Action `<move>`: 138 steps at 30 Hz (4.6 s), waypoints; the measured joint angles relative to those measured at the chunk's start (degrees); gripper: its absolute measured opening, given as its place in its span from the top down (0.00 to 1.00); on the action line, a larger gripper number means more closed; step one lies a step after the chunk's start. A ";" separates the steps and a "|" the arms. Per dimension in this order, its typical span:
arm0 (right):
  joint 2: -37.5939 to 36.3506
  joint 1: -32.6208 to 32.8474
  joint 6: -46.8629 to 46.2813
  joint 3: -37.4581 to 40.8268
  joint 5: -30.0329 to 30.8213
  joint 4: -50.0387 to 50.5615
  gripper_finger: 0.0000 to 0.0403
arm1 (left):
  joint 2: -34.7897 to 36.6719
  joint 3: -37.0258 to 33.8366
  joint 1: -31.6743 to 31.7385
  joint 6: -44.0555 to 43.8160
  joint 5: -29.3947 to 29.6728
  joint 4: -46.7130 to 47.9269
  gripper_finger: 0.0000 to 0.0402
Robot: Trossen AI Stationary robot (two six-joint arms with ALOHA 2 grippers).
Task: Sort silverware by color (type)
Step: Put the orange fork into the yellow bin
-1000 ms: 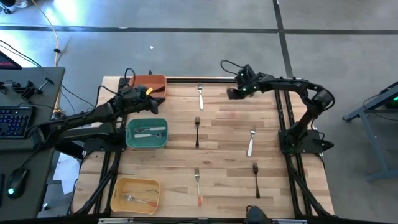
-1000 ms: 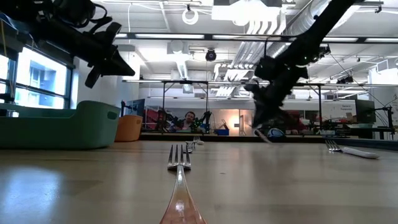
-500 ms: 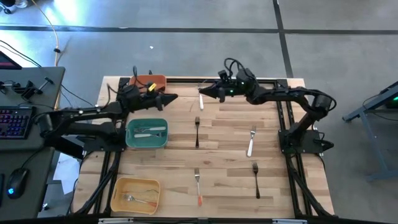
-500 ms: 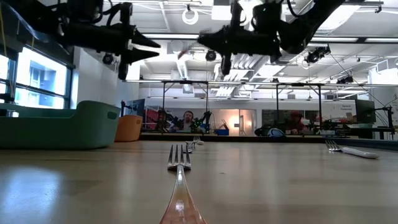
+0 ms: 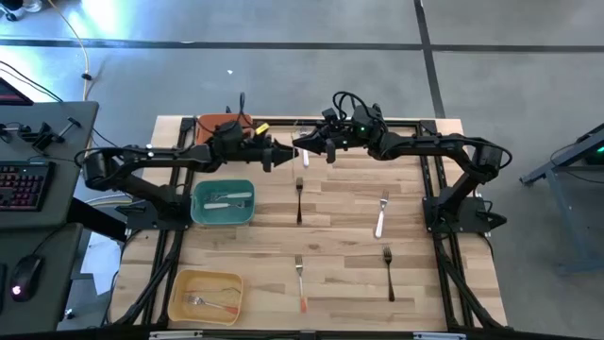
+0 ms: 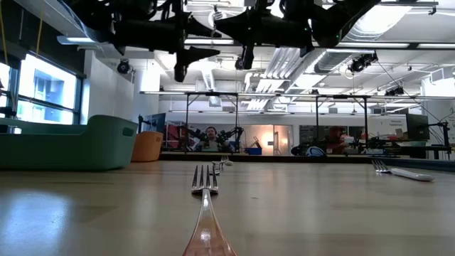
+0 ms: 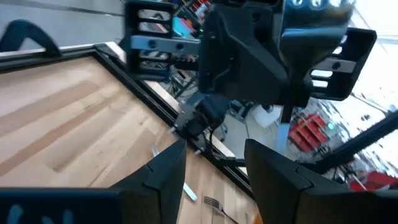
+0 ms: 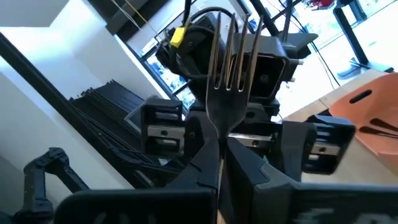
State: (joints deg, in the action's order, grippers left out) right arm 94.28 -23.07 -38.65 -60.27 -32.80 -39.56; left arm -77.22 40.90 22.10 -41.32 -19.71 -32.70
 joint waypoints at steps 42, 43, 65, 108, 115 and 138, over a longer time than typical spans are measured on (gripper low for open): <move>-1.07 -2.05 3.15 -0.11 4.22 -2.07 1.00 | 0.03 1.89 8.62 -1.64 -11.89 -2.75 0.57; -1.07 -2.06 3.15 -0.11 4.24 -2.07 1.00 | 0.03 1.89 8.33 -1.63 -10.25 -3.19 0.57; -1.07 -2.45 4.17 -0.11 5.73 -1.87 1.00 | -0.01 1.88 4.62 -0.30 -0.90 -4.49 0.56; -1.02 -2.43 4.16 -0.11 5.79 -1.76 1.00 | -3.60 7.20 3.37 5.07 0.99 -1.69 0.64; -1.01 -2.40 4.17 -0.11 5.81 -1.81 1.00 | -3.84 7.28 3.52 6.01 -0.77 -1.53 0.86; -5.81 -5.87 10.22 -0.11 5.42 11.90 0.84 | 9.83 7.35 7.50 12.72 -5.63 25.38 0.99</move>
State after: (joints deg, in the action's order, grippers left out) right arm 88.47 -28.94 -28.43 -60.38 -27.38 -27.66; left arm -67.38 48.25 29.60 -28.61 -25.34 -7.33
